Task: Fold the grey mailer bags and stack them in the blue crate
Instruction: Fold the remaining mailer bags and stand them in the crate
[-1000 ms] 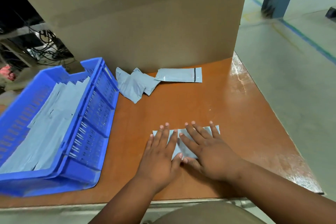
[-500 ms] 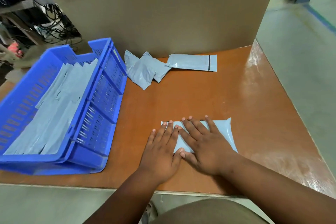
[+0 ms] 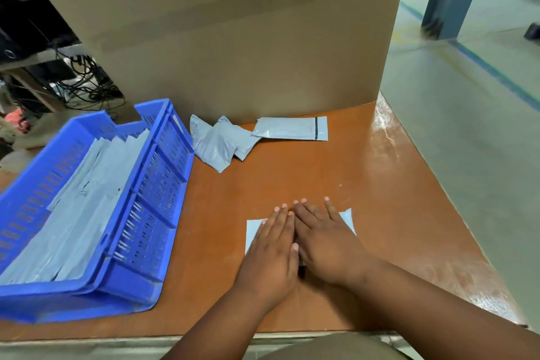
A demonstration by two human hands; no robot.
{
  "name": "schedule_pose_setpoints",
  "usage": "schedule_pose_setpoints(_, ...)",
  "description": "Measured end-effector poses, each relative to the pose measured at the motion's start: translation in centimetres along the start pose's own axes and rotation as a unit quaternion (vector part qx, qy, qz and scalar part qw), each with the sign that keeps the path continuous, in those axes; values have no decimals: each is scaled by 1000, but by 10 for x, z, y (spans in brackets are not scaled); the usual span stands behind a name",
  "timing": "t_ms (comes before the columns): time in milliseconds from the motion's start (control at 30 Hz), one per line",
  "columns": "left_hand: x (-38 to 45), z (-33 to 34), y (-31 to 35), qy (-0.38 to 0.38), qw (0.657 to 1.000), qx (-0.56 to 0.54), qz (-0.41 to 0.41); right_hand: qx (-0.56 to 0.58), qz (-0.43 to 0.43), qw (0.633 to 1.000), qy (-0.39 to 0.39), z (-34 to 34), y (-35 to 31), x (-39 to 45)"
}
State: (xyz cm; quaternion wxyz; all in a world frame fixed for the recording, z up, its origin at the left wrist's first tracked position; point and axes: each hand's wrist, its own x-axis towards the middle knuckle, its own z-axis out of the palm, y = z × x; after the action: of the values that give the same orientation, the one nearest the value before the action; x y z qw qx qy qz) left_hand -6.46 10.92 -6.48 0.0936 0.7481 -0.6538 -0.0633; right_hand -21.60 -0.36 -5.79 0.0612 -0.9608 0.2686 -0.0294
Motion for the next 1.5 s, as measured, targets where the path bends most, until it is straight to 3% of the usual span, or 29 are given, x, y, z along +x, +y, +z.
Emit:
schedule_pose_setpoints(267, -11, 7, -38, -71, 994, 73, -28, 15, 46, 998, -30, 6, 41, -36)
schedule_pose_setpoints(500, -19, -11, -54, -78, 990, 71, -89, 34, 103, 991, -75, -10, 66, -44)
schedule_pose_setpoints(600, -7, -18, -25, -17, 998, 55, -23, 24, 97, 994, -36, -21, 62, -32)
schedule_pose_setpoints(700, 10, -4, 5, -22, 999, 10, 41, 41, 43, 998, -25, -18, 34, -12)
schedule_pose_setpoints(833, 15, 19, 4, -52, 998, 24, 39, 44, 27, 999, -8, 13, 4, -4)
schedule_pose_setpoints(1000, 7, 16, -10, -54, 996, 63, 39, 34, 39, 999, -15, 14, 26, -19)
schedule_pose_setpoints(1300, -13, -16, -66, -154, 982, 79, -72, 42, 73, 993, -87, 3, 51, -34)
schedule_pose_setpoints(1400, 4, -31, -60, -145, 986, 63, -48, 57, 69, 994, -63, -17, 56, -23)
schedule_pose_setpoints(1500, 28, -47, -33, -149, 988, 31, 18, 47, 46, 993, -99, -39, 51, -1)
